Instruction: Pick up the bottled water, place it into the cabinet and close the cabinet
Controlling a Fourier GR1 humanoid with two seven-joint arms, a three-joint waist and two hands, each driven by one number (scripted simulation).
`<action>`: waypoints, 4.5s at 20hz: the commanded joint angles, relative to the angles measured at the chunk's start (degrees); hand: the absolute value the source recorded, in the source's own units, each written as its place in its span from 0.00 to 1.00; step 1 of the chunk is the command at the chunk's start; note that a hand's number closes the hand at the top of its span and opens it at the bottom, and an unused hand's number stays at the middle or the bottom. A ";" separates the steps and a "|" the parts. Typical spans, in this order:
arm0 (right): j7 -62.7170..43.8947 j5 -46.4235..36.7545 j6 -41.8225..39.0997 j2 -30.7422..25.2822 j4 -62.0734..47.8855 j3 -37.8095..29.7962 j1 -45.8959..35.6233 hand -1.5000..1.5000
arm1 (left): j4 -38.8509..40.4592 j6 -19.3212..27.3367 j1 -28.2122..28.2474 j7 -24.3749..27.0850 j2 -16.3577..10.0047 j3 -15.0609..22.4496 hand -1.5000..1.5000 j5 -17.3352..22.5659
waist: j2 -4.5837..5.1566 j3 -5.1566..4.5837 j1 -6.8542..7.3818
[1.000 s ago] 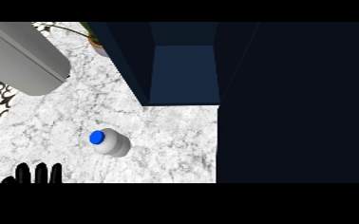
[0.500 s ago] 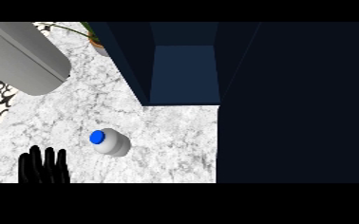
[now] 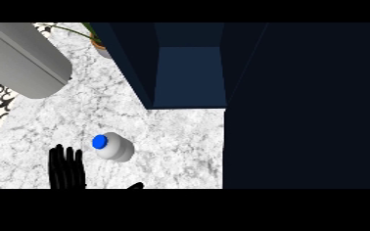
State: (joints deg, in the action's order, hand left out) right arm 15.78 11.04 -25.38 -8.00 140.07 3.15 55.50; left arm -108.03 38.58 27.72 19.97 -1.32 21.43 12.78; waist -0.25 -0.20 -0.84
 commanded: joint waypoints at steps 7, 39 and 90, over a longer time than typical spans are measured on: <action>-0.43 7.85 -1.08 -2.18 10.93 -6.36 5.79 0.00 | 17.19 -10.32 -7.05 9.19 1.00 -10.54 0.00 9.48 | 0.26 0.09 0.25; 9.24 3.50 -8.25 1.28 7.96 -7.61 13.11 0.00 | 60.38 -34.21 -31.06 34.51 1.32 -21.46 1.00 26.88 | 0.24 0.09 -0.20; 5.48 8.00 -9.28 0.01 3.28 -12.87 4.61 0.00 | 19.09 0.90 -56.04 -9.03 1.31 9.38 1.00 8.31 | 0.23 0.20 -0.31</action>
State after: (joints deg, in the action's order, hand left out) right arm 23.76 13.82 -34.06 -7.79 137.97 -8.64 58.84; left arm -90.11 33.55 -21.03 13.95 -0.15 31.90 21.62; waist -0.05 0.00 -0.77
